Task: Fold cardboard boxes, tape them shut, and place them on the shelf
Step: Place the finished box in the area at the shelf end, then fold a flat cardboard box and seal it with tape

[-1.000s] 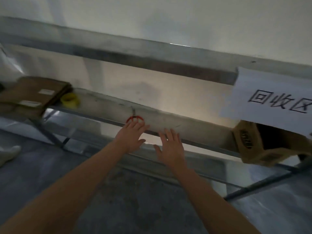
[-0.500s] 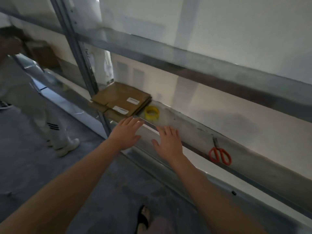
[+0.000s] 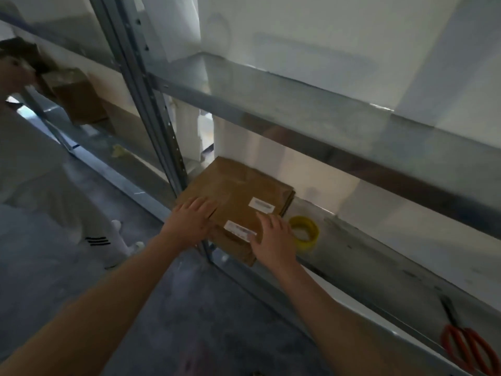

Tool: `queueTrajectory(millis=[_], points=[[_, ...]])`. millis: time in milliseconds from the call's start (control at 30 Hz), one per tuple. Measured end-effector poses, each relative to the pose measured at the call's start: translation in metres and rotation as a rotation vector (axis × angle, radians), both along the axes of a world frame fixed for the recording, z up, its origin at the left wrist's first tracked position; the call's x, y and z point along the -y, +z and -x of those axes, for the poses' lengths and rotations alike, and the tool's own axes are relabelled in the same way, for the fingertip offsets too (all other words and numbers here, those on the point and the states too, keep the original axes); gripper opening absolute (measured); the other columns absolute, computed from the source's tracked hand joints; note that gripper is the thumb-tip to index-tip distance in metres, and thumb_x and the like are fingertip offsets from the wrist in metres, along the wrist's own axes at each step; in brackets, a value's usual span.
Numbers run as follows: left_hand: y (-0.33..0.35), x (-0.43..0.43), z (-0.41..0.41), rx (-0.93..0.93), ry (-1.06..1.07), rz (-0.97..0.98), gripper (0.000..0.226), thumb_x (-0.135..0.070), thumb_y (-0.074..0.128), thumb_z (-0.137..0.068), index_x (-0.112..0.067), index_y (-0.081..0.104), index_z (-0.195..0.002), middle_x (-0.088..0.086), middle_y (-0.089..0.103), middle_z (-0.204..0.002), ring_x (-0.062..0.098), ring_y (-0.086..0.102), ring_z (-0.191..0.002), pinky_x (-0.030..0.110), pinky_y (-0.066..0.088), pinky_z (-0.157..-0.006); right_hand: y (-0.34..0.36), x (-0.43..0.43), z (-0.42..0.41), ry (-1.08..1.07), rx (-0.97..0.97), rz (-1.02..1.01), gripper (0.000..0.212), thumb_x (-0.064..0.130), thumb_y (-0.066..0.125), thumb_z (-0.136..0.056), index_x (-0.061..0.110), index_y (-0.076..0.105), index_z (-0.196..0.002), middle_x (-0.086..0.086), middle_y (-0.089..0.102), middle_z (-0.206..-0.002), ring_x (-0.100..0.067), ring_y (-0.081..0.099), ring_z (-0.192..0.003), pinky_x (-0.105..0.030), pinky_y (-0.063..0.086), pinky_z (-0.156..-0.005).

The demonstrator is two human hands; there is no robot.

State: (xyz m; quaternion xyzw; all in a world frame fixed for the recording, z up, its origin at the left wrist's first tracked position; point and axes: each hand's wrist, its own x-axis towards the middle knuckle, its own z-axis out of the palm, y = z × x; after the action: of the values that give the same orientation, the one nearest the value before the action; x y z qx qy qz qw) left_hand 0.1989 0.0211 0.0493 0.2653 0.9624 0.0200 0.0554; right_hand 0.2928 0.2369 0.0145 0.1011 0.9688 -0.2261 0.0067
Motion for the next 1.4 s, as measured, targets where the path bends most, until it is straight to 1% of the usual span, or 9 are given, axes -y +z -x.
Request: queueTrajectory(millis=[200, 333, 567, 733, 933, 1100, 1167, 1300, 1400], points=[[-0.035, 0.019, 0.11, 0.205, -0.005, -0.014, 0.078, -0.061, 0.024, -0.085, -0.022, 0.014, -0.153, 0.008, 0.014, -0.159, 0.028, 0.015, -0.146, 0.043, 0.023, -0.116, -0.047, 0.016, 0.054, -0.307, 0.108, 0.164, 0.068, 0.055, 0.05, -0.094, 0.031, 0.023, -0.151, -0.005, 0.019, -0.16, -0.029, 0.02, -0.145, -0.047, 0.027, -0.118], [-0.063, 0.03, 0.157, 0.277, 0.013, -0.006, 0.078, -0.058, 0.046, -0.092, -0.023, 0.012, -0.153, 0.015, 0.01, -0.159, 0.036, 0.02, -0.143, 0.046, 0.023, -0.116, -0.068, 0.036, 0.068, -0.522, 0.139, 0.269, 0.076, 0.056, 0.059, -0.089, 0.032, 0.021, -0.151, -0.005, 0.012, -0.16, -0.028, 0.023, -0.145, -0.047, 0.033, -0.116], [-0.084, 0.035, 0.197, 0.436, 0.004, -0.009, 0.086, -0.061, 0.05, -0.088, -0.023, 0.008, -0.153, 0.018, 0.009, -0.158, 0.039, 0.026, -0.14, 0.049, 0.028, -0.114, -0.069, 0.049, 0.086, -0.759, 0.124, 0.338, 0.087, 0.044, 0.076, -0.078, 0.027, 0.028, -0.148, -0.005, 0.022, -0.157, -0.027, 0.031, -0.141, -0.049, 0.037, -0.113], [-0.08, 0.035, 0.19, 0.399, 0.038, -0.176, 0.084, -0.053, 0.062, -0.084, -0.022, 0.02, -0.15, 0.017, 0.021, -0.152, 0.037, 0.025, -0.137, 0.049, 0.028, -0.113, -0.055, 0.05, 0.084, -0.81, 0.046, 0.392, 0.092, 0.035, 0.083, -0.074, 0.029, 0.029, -0.148, -0.003, 0.027, -0.154, -0.024, 0.031, -0.139, -0.045, 0.035, -0.113], [-0.051, 0.04, 0.172, 0.53, 0.093, -0.504, 0.093, -0.044, 0.077, -0.075, -0.031, 0.022, -0.148, 0.007, 0.02, -0.146, 0.03, 0.033, -0.131, 0.046, 0.034, -0.11, -0.02, 0.041, 0.061, -0.839, -0.096, 0.545, 0.109, 0.022, 0.089, -0.067, 0.035, 0.021, -0.151, -0.005, 0.025, -0.152, -0.027, 0.032, -0.138, -0.049, 0.036, -0.11], [-0.026, 0.027, 0.134, 0.579, 0.13, -0.734, 0.078, -0.043, 0.069, -0.082, -0.031, 0.026, -0.146, 0.004, 0.021, -0.147, 0.025, 0.036, -0.13, 0.041, 0.036, -0.106, -0.004, 0.026, 0.022, -0.838, -0.188, 0.592, 0.125, 0.021, 0.093, -0.058, 0.032, 0.014, -0.154, -0.002, 0.023, -0.152, -0.026, 0.033, -0.137, -0.054, 0.04, -0.109], [-0.022, 0.011, 0.118, 0.56, 0.11, -0.765, 0.082, -0.04, 0.072, -0.081, -0.034, 0.023, -0.146, 0.003, 0.022, -0.149, 0.024, 0.033, -0.133, 0.044, 0.035, -0.109, 0.002, 0.014, 0.001, -0.834, -0.182, 0.612, 0.129, 0.019, 0.093, -0.058, 0.031, 0.009, -0.155, 0.0, 0.017, -0.154, -0.026, 0.03, -0.139, -0.054, 0.038, -0.111], [-0.026, -0.038, 0.079, 0.633, 0.063, -0.787, 0.114, -0.038, 0.083, -0.069, -0.036, 0.004, -0.151, -0.002, 0.02, -0.155, 0.02, 0.027, -0.139, 0.049, 0.032, -0.112, 0.003, -0.027, -0.058, -0.837, -0.172, 0.67, 0.131, 0.012, 0.091, -0.063, 0.029, -0.001, -0.155, -0.001, 0.012, -0.156, -0.028, 0.025, -0.142, -0.051, 0.034, -0.111], [-0.031, -0.087, 0.029, 0.731, 0.033, -0.734, 0.116, -0.042, 0.085, -0.063, -0.027, 0.012, -0.152, -0.002, 0.029, -0.141, 0.021, 0.039, -0.129, 0.045, 0.04, -0.107, 0.0, -0.066, -0.116, -0.862, -0.247, 0.833, 0.113, 0.013, 0.087, -0.069, 0.028, 0.013, -0.154, 0.002, 0.026, -0.148, -0.027, 0.033, -0.138, -0.048, 0.044, -0.106]])
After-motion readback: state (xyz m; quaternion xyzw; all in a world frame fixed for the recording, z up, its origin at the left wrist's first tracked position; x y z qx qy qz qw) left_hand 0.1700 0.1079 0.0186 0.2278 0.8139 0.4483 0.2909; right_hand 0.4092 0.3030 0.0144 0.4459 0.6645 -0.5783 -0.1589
